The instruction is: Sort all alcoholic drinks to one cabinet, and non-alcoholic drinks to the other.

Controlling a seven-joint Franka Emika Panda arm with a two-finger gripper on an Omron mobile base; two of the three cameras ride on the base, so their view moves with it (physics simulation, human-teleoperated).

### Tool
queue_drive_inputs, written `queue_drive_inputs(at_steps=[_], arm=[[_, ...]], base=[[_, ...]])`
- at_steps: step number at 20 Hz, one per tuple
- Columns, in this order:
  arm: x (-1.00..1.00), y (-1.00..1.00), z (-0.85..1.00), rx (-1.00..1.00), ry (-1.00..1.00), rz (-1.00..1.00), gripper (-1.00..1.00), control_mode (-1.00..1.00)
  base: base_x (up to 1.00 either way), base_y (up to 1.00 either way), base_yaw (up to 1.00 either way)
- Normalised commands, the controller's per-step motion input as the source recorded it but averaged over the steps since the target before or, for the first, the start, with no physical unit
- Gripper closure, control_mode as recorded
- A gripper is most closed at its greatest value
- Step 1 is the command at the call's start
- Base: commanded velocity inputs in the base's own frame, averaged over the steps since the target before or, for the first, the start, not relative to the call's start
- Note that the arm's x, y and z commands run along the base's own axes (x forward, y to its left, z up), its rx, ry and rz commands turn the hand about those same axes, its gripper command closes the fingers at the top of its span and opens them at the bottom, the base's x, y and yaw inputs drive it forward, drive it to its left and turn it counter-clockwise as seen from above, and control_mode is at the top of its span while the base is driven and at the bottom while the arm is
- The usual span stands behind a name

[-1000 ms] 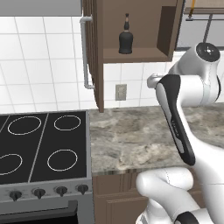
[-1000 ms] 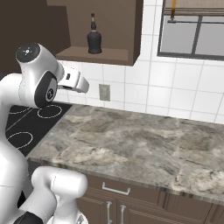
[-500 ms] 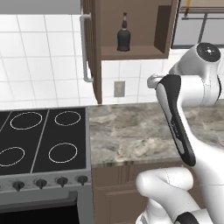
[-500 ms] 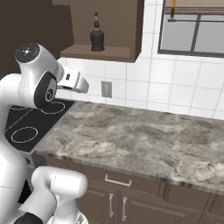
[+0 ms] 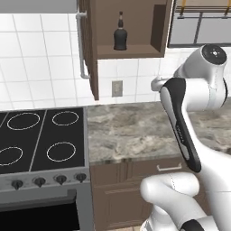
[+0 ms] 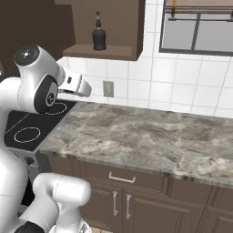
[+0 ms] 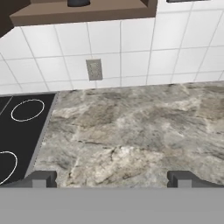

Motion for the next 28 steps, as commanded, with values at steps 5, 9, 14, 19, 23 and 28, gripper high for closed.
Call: queue_drive_inputs(at_steps=[5,9,14,19,23,28], arm=[[0.0,0.0,0.0,0.0,0.0,0.0,-1.0,1.0],[0.0,0.0,0.0,0.0,0.0,0.0,-1.0,1.0],[0.0,0.0,0.0,0.0,0.0,0.0,-1.0,1.0],[0.0,0.0,0.0,0.0,0.0,0.0,-1.0,1.0],[0.0,0.0,0.0,0.0,0.0,0.0,-1.0,1.0],[0.0,0.0,0.0,0.0,0.0,0.0,-1.0,1.0]], base=[[-0.13,-0.6,-0.08],[-0.15,-0.65,-0.09],[-0.15,-0.65,-0.07],[-0.16,-0.65,-0.08],[-0.16,-0.65,-0.09],[-0.15,-0.65,-0.09]])
